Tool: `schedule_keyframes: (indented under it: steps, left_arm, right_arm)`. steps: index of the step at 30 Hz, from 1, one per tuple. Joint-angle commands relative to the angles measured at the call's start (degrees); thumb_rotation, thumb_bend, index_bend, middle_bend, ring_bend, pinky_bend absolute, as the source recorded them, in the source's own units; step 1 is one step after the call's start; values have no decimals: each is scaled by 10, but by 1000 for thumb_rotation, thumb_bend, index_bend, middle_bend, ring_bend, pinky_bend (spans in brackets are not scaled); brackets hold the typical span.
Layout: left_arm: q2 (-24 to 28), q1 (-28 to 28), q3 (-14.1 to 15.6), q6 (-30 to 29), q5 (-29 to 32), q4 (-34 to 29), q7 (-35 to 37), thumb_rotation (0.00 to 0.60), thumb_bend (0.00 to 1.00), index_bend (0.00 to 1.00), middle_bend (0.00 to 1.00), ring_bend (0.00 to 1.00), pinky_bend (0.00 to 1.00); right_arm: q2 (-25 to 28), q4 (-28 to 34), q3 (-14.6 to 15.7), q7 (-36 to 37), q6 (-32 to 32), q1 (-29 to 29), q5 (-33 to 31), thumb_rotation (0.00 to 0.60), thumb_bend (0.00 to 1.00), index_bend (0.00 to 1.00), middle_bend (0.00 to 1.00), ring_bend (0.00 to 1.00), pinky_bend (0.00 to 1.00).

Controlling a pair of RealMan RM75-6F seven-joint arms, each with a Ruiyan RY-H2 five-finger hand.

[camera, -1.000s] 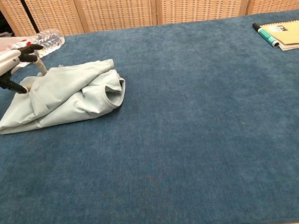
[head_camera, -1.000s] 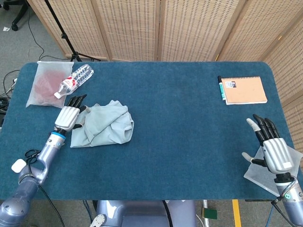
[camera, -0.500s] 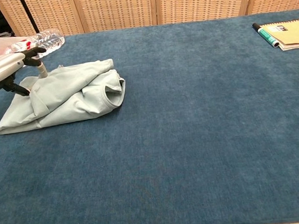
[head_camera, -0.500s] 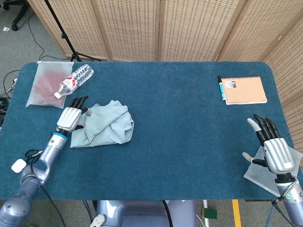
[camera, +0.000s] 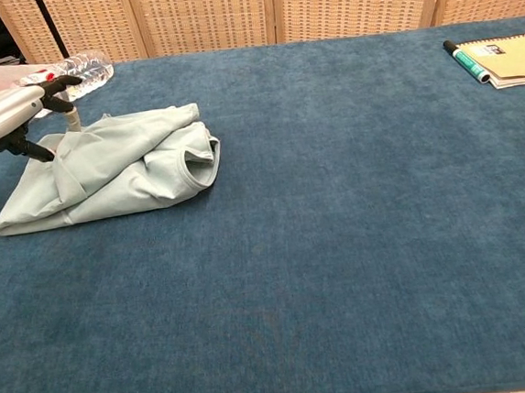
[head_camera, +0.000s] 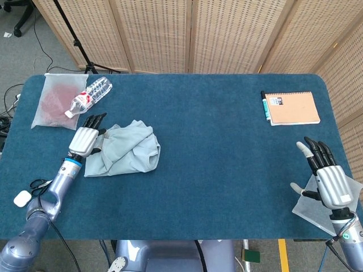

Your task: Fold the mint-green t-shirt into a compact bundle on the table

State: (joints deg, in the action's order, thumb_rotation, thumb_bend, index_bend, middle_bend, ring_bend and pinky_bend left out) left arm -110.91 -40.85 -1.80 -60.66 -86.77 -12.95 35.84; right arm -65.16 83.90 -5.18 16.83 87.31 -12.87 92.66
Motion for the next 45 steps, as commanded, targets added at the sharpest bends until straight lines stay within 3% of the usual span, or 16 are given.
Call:
schedule_keyframes:
  steps: [1,13,24,45]
  left_arm:
    - [3,1,0,-8,0,-2,2,600,558,663,0,0,0]
    - [28,6,11,-119,-25,-23,-17,600,573,683,0,0,0]
    - [33,-1,56,-208,-86,-44,-112,600,571,686,0,0,0]
    - [20,-25,108,-283,-158,-29,-221,600,568,689,0,0,0]
  right_arm:
    - [0,0,0,0,0,0,0,600,0,0,0,0,0]
    - [1,3,1,-1,1,0,2,600,0,0,0,0,0]
    - [0,5,4,-5,1,1,6,600,0,0,0,0,0]
    - [1,5,4,-5,-1,1,5,600,0,0,0,0,0]
